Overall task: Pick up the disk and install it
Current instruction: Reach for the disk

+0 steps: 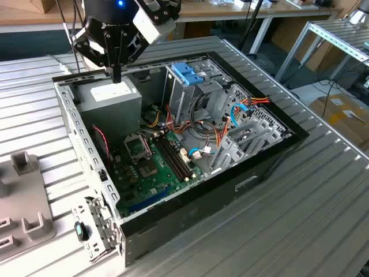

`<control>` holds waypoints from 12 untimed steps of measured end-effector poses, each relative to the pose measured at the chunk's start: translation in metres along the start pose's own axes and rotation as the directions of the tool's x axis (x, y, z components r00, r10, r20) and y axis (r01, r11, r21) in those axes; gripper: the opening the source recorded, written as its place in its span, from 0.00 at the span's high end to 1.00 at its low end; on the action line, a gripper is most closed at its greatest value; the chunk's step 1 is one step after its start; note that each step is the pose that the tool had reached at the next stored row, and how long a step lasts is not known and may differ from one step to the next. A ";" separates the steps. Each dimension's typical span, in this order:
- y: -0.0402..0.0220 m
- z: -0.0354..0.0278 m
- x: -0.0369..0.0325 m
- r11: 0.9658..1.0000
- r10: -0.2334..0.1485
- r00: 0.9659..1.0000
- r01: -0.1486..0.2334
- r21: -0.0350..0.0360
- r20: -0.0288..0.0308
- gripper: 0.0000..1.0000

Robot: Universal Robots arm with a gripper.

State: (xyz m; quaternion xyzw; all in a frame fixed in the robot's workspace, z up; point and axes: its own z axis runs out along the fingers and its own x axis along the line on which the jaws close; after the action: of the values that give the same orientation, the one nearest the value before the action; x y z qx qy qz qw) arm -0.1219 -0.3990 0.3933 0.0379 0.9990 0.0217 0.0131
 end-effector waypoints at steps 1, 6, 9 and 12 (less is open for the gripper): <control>0.0000 0.0000 0.0000 1.000 0.000 1.000 0.000 0.000 0.000 0.89; 0.0000 0.0000 0.0007 1.000 0.000 1.000 0.000 0.000 0.000 0.89; -0.0001 0.0000 0.0018 1.000 0.000 1.000 0.000 0.000 0.000 0.89; -0.0001 -0.0001 0.0019 1.000 0.000 1.000 0.000 0.000 0.000 0.89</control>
State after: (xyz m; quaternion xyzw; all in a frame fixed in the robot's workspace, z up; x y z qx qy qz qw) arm -0.1238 -0.3989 0.3933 0.0379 0.9990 0.0217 0.0131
